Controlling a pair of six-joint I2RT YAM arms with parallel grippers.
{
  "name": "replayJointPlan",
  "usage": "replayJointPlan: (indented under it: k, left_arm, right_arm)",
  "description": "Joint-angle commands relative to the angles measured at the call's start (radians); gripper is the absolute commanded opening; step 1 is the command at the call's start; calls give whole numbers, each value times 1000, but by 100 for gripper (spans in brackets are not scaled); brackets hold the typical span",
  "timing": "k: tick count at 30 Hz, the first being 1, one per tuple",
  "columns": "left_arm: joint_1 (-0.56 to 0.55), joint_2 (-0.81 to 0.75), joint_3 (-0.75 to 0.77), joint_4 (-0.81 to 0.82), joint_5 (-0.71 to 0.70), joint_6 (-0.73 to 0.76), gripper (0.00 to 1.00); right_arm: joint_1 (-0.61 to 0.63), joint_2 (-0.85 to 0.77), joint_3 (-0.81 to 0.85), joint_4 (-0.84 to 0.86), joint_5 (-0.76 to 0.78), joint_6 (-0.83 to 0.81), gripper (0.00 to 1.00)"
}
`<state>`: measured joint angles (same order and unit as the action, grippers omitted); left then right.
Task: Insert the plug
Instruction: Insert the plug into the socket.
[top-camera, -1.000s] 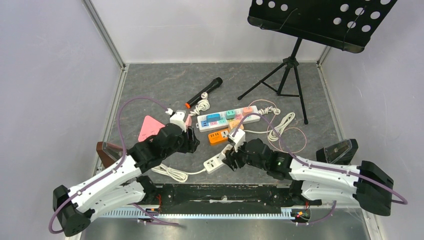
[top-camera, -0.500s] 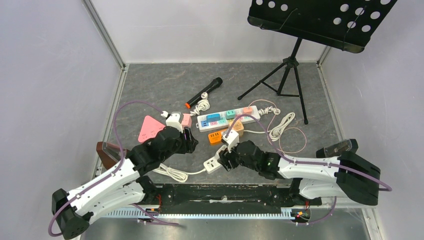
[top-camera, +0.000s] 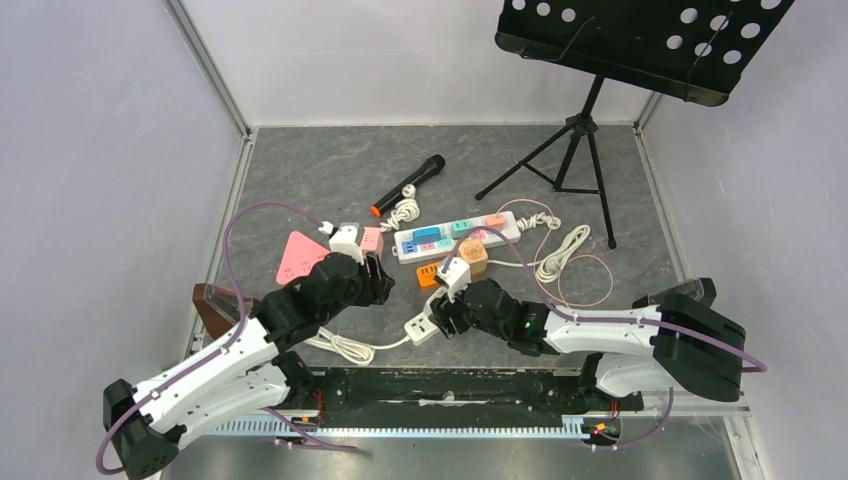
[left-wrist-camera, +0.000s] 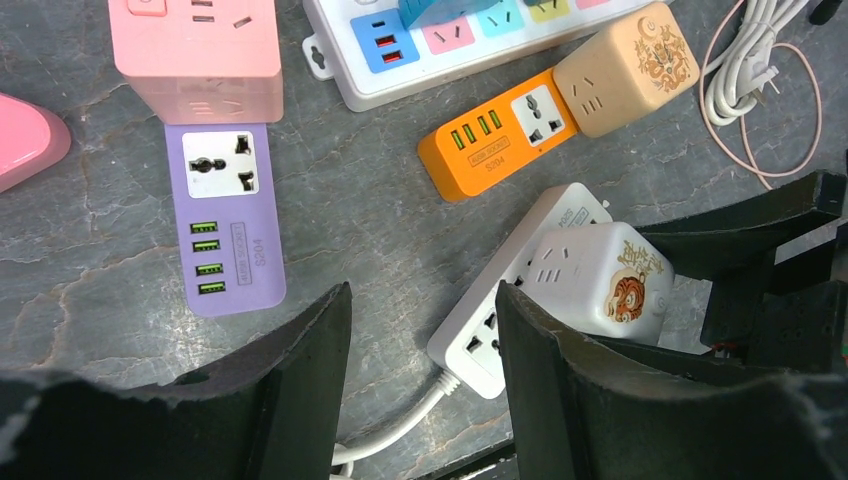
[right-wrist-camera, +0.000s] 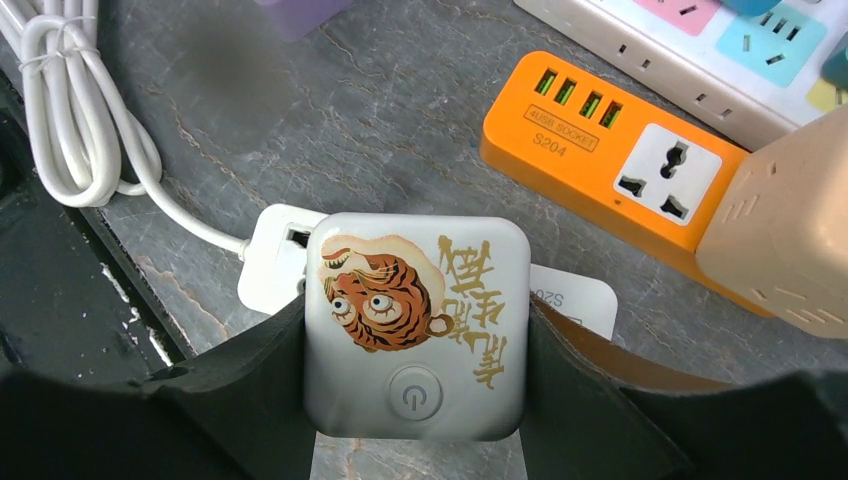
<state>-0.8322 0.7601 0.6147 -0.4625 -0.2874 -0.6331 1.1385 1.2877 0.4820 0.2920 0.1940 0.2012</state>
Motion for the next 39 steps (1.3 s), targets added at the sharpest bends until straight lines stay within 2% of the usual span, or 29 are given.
replayJointPlan:
  k: [1,16,20,39]
  left_arm:
    - [5,-14,8,28,-30,-12,61]
    - [8,-39,11,10,-42,-9,61]
    - [8,-43,9,5,-45,-10,61]
    - [10,-49,1,-7,-49,-5,61]
  right_arm:
    - [5,49,85,-60,27,7,0]
    - [5,120,276,-259,57,-2,0]
    - [6,115,261,-220,54,8,0]
    - [6,192,191,-250,-12,49,0]
